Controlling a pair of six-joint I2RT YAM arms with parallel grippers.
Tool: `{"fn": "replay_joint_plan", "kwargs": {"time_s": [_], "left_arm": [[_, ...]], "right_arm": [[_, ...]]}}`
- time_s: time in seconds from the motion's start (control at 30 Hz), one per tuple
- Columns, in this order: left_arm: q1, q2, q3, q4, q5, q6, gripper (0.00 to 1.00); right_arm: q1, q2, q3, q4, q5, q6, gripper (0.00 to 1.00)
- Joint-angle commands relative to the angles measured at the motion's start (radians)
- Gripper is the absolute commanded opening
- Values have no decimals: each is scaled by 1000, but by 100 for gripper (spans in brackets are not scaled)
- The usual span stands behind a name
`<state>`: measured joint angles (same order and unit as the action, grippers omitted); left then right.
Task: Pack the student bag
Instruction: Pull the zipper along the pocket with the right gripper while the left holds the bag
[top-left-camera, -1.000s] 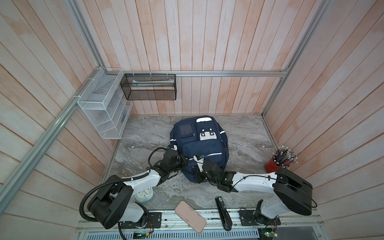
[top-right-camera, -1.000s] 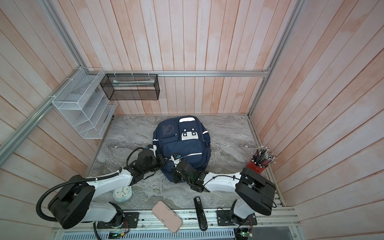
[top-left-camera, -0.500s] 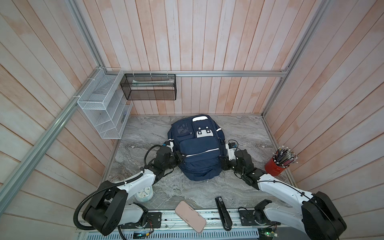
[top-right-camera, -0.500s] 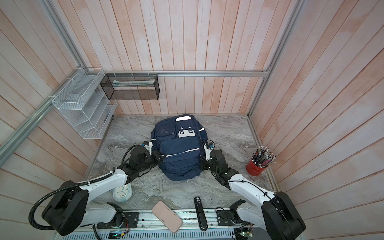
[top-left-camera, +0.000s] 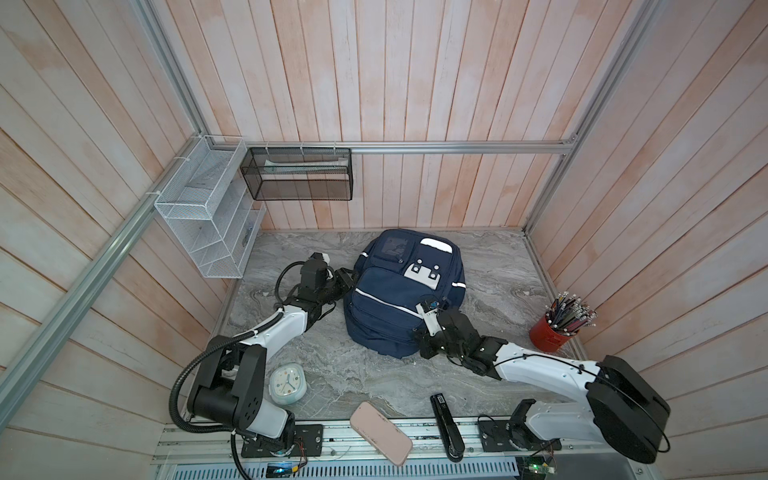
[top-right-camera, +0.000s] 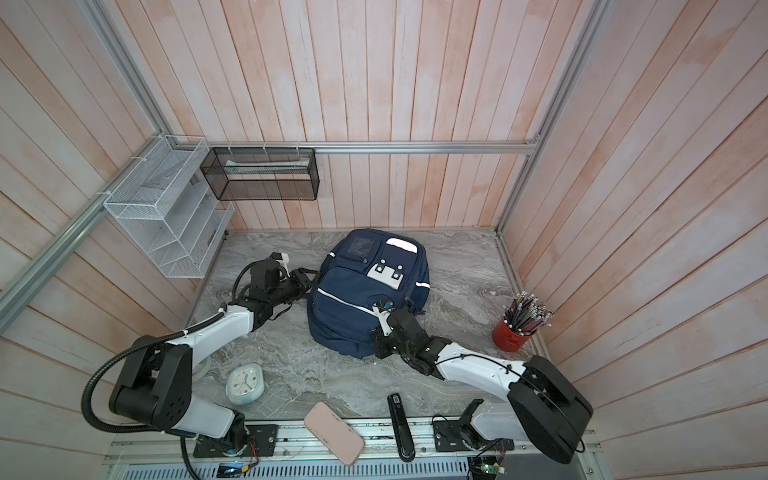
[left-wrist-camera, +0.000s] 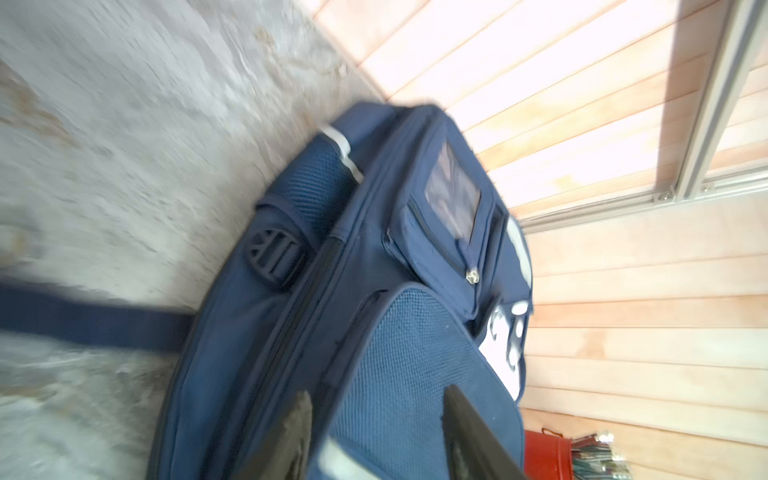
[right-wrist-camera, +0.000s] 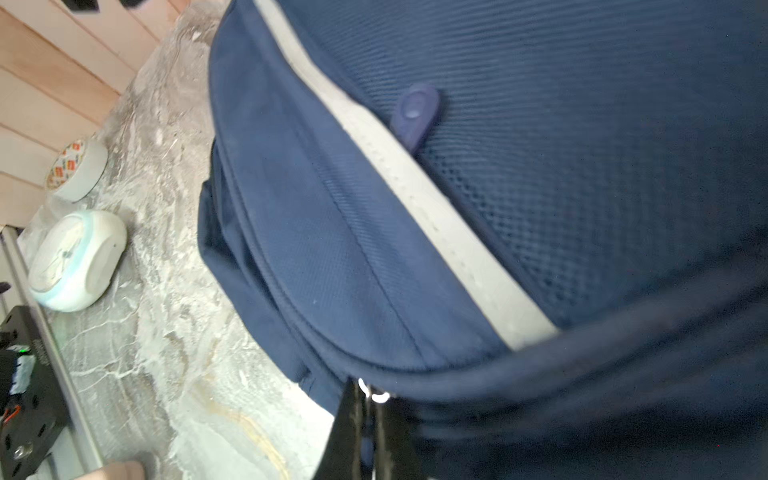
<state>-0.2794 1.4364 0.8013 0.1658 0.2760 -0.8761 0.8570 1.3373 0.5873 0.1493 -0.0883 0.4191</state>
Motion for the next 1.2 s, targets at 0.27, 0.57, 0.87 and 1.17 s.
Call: {"fn": "replay_joint_plan", "kwargs": {"time_s": [0.27, 0.57, 0.87, 1.17], "left_arm": [[-242, -149, -204, 147, -70, -181, 63], [-288, 43, -150, 246, 0, -223, 28], [-236, -102, -225, 169, -43, -183, 0], [-348, -136, -275, 151, -85, -204, 0]], "right_arm": [[108, 175, 206, 87, 18, -22, 0], [88, 115, 132, 67, 55, -12, 0], [-117, 1, 49, -181, 191, -89, 0], [-417, 40, 132, -182, 106, -161, 0]]}}
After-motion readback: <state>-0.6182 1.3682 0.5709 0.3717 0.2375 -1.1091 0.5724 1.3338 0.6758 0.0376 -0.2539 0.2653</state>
